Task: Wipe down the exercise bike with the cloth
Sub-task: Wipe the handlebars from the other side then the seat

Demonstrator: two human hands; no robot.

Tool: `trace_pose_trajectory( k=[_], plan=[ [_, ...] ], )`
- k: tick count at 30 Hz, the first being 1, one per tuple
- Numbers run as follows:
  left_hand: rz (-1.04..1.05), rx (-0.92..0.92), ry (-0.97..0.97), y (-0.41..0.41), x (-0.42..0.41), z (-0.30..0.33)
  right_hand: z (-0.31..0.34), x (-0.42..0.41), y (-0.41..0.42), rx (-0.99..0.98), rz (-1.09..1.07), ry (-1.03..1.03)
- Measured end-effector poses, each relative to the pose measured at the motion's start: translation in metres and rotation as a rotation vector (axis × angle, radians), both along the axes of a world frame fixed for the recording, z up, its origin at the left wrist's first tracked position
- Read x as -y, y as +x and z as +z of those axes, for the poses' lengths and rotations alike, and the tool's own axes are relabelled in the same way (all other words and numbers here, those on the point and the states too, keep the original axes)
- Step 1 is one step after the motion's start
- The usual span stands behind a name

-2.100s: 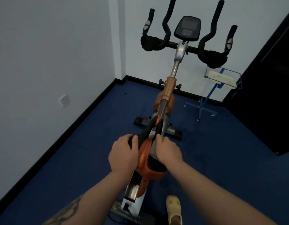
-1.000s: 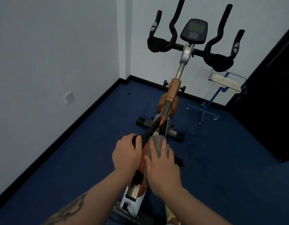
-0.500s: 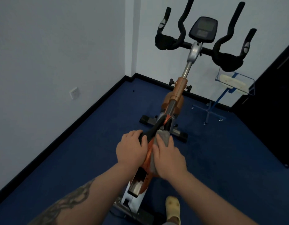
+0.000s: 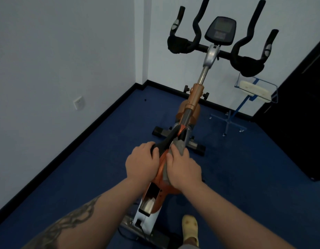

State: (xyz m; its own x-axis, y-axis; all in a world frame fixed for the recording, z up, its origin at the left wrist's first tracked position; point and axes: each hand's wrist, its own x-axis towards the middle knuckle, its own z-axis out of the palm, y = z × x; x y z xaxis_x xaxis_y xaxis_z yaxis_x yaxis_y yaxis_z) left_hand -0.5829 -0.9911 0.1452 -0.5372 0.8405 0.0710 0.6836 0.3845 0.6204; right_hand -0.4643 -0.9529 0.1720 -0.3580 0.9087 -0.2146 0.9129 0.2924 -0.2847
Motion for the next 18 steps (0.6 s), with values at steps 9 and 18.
trace_pose_trajectory(
  k=[9,18],
  plan=[
    [-0.003,0.010,0.004,0.000,-0.001,0.000,-0.013,0.022,0.015,0.005,0.045,0.091],
    [-0.009,0.023,-0.006,0.001,0.002,0.001,-0.009,-0.002,0.007,-0.056,0.025,0.016]
  ],
)
